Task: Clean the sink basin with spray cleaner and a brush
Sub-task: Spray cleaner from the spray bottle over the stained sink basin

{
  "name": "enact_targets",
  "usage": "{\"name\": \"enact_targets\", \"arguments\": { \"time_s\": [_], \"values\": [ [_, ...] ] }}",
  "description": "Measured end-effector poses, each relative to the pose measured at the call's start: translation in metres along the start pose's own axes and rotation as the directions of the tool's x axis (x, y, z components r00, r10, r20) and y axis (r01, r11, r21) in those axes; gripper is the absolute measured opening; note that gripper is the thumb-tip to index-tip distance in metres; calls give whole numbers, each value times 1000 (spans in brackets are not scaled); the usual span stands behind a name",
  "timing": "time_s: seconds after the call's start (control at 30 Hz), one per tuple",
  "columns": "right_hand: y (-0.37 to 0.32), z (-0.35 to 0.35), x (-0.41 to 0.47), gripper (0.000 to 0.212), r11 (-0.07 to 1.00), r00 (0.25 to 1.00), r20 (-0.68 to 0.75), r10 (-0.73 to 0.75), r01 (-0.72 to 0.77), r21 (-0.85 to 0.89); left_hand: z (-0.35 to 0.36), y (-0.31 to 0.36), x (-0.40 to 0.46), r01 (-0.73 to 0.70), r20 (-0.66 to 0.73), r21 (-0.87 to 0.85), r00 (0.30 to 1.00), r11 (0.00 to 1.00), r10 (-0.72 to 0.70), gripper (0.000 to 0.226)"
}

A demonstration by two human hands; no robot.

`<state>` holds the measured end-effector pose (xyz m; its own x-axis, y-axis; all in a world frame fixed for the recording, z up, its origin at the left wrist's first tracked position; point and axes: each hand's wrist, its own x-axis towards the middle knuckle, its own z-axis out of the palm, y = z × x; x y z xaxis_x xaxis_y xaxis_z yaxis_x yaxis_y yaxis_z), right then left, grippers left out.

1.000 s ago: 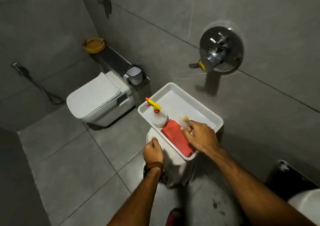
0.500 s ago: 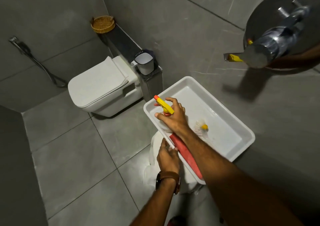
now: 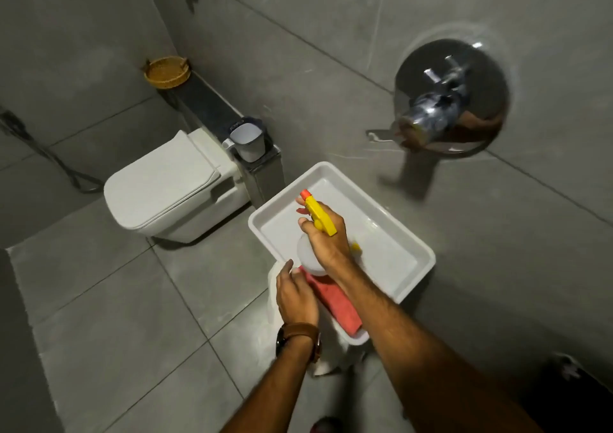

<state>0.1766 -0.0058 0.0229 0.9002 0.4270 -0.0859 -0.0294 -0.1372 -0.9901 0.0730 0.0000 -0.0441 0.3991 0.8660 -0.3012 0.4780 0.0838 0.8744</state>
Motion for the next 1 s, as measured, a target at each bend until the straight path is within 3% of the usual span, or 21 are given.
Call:
{"name": "enact_targets", "arguments": {
  "time_s": [0.2, 0.33, 0.57, 0.7, 0.83, 0.9, 1.0],
  "values": [
    [-50, -61, -59, 37, 995, 986, -163, 35, -19, 95, -1, 47, -62, -6, 155, -154, 988, 988, 30, 47],
    [-77, -107, -114, 43, 996, 962, -273, -18, 42, 81, -1, 59, -123, 53, 310, -189, 951, 981, 8, 44],
    [-96, -193, -229, 51, 992, 883, -467, -45, 94, 83, 5, 59, -249, -91, 477, -112, 868, 989, 134, 58],
    [-98, -238, -299, 60, 992, 842, -536, -56, 107, 66, 3, 52, -317, -133, 578, 2, 809, 991, 108, 65],
    [-96, -276, -368, 54, 998, 804, -592, -57, 69, -2, 0, 36, -377, -169, 672, 5, 730, 986, 122, 64],
    [-93, -292, -404, 44, 999, 767, -642, -16, 39, 22, -5, 26, -401, -274, 727, -35, 653, 961, 213, 53],
    [-90, -315, -457, 29, 998, 662, -746, 70, -41, 57, -7, 7, -416, -572, 765, -14, 522, 820, 377, 40]
  ]
}}
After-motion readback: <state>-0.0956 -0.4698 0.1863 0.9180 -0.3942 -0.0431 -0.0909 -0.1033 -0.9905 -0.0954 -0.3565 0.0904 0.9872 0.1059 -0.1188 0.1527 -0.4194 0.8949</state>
